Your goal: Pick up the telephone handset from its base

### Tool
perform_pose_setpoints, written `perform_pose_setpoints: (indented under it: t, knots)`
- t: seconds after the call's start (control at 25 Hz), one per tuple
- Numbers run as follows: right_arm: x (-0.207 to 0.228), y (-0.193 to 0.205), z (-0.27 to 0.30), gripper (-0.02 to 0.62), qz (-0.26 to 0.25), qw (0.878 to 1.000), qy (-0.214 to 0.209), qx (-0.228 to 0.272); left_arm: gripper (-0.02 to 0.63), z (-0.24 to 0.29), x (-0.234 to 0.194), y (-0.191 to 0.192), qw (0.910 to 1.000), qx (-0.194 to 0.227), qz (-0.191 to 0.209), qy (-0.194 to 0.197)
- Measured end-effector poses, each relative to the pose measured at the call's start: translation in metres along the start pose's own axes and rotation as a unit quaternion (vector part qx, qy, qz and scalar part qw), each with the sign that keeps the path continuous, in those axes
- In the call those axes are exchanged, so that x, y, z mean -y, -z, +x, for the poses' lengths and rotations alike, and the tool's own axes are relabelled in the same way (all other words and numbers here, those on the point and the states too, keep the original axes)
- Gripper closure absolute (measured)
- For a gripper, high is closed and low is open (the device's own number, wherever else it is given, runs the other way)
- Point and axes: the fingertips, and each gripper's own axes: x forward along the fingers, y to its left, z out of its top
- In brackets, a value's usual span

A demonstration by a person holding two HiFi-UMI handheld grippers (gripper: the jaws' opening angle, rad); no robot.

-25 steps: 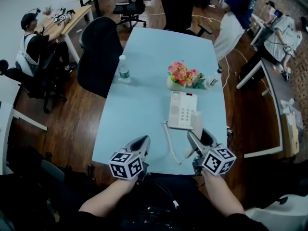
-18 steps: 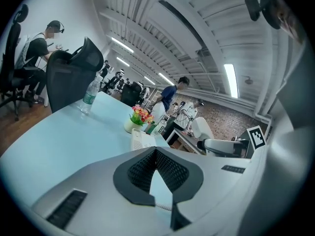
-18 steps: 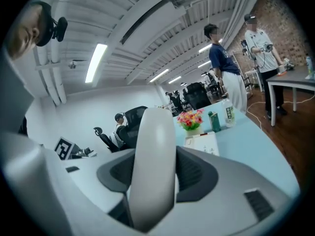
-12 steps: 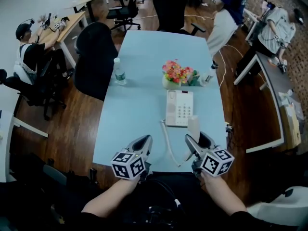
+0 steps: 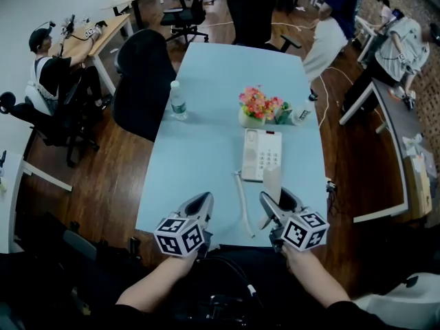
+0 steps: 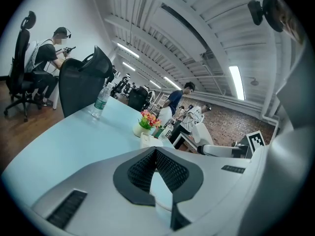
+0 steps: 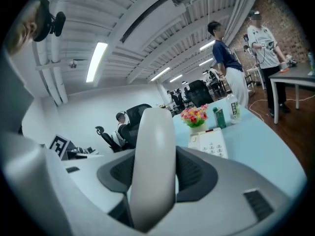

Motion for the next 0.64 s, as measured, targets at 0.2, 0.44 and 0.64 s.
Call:
perform_pose_setpoints:
  t: [0.2, 0.44, 0.64]
  knots:
    - [-0.003, 0.008, -0.005, 0.357, 0.008, 1.0, -0.004, -0.004, 0.606, 0.001, 0.003, 0.003, 1.0, -0.006, 0.002, 0.003]
    - [-0.012, 0.006, -0.014, 0.357, 0.001, 1.0, -0.001, -0.007, 0.606, 0.006, 0.011, 0.005, 0.9998, -0.013, 0.009, 0.014]
    - [-0.013, 0.004, -0.02, 0.357, -0.006, 1.0, 0.001, -0.007, 0.606, 0.006, 0.02, 0.009, 0.9995, -0.018, 0.013, 0.022]
